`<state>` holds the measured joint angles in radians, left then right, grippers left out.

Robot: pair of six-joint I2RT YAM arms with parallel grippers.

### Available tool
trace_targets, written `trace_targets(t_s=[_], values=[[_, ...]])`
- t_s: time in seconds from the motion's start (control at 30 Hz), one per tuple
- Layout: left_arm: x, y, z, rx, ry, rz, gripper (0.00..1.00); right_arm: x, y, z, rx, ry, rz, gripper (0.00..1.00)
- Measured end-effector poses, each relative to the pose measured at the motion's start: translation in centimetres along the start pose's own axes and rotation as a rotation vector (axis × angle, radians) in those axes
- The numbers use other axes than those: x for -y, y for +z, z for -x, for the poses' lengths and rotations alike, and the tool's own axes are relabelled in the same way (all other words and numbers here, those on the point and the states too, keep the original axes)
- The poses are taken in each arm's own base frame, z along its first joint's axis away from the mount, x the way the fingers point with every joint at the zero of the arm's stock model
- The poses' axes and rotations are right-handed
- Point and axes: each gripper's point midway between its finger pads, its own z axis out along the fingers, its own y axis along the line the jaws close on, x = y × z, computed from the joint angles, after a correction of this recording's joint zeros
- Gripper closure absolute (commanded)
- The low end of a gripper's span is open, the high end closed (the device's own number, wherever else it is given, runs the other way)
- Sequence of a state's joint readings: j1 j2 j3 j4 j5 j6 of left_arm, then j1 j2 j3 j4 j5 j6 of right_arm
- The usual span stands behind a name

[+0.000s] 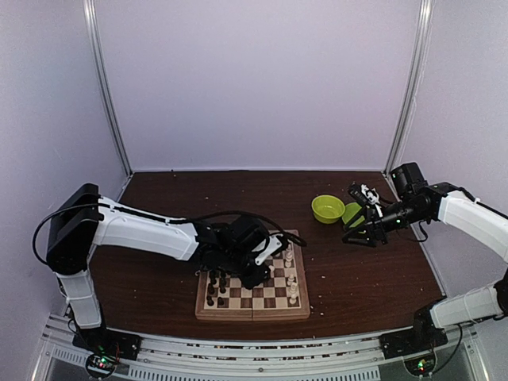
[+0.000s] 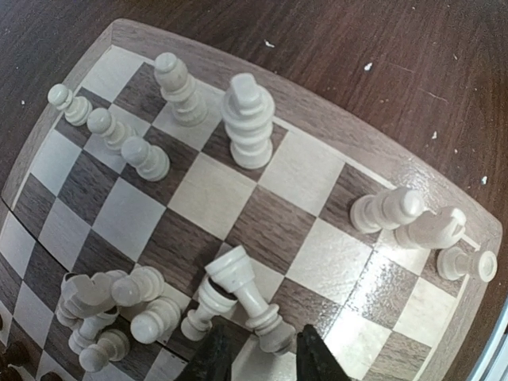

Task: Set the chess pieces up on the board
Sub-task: Pick up the chess pile from the chessboard.

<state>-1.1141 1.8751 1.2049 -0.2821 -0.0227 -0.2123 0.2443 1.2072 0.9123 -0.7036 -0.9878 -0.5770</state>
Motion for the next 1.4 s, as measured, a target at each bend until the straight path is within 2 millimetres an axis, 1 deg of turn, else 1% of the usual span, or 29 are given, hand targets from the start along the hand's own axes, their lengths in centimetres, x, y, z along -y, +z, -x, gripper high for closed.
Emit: trace_targets(t_s=[0.17, 0.27, 0.63, 0.7, 0.77, 0.93, 1.1, 1.17, 1.27, 1.4], values=[[-0.2, 0.4, 0.2, -0.002, -0.011, 0.012, 0.79, 0.0, 0.0, 0.0, -0.001, 0.002, 0.001, 0.5], [-0.2, 0.7, 0.2, -0.007, -0.015, 0.015, 0.8, 0.0, 0.0, 0.0, -0.002, 0.002, 0.001, 0.5], [-0.2, 1.1, -0.3, -0.025, -0.021, 0.016, 0.77, 0.0, 0.1, -0.1, -0.005, 0.006, 0.003, 0.5], [-0.2, 1.4, -0.6, -0.035, -0.021, 0.016, 0.77, 0.1, 0.1, -0.1, -0.005, 0.007, 0.004, 0.5], [-0.2, 1.5, -0.4, -0.032, -0.022, 0.013, 0.78, 0.1, 0.1, -0.2, -0.006, 0.008, 0.004, 0.5], [-0.1, 1.5, -0.4, -0.033, -0.023, 0.01, 0.87, 0.1, 0.1, -0.1, -0.005, 0.008, 0.004, 0.51], [-0.2, 1.1, -0.7, -0.037, -0.02, 0.014, 0.91, -0.3, 0.3, 0.0, -0.012, -0.012, 0.012, 0.54], [-0.3, 0.5, -1.4, -0.051, -0.012, 0.016, 0.92, -0.7, 0.6, 0.4, -0.02, -0.049, 0.019, 0.54], [-0.2, -0.7, -1.9, -0.055, 0.011, 0.004, 0.94, -1.9, 1.3, 1.0, -0.043, -0.125, 0.045, 0.55], [0.2, -2.3, -2.5, -0.036, 0.023, -0.054, 0.94, -4.4, 2.9, 1.4, -0.09, -0.245, 0.097, 0.56]])
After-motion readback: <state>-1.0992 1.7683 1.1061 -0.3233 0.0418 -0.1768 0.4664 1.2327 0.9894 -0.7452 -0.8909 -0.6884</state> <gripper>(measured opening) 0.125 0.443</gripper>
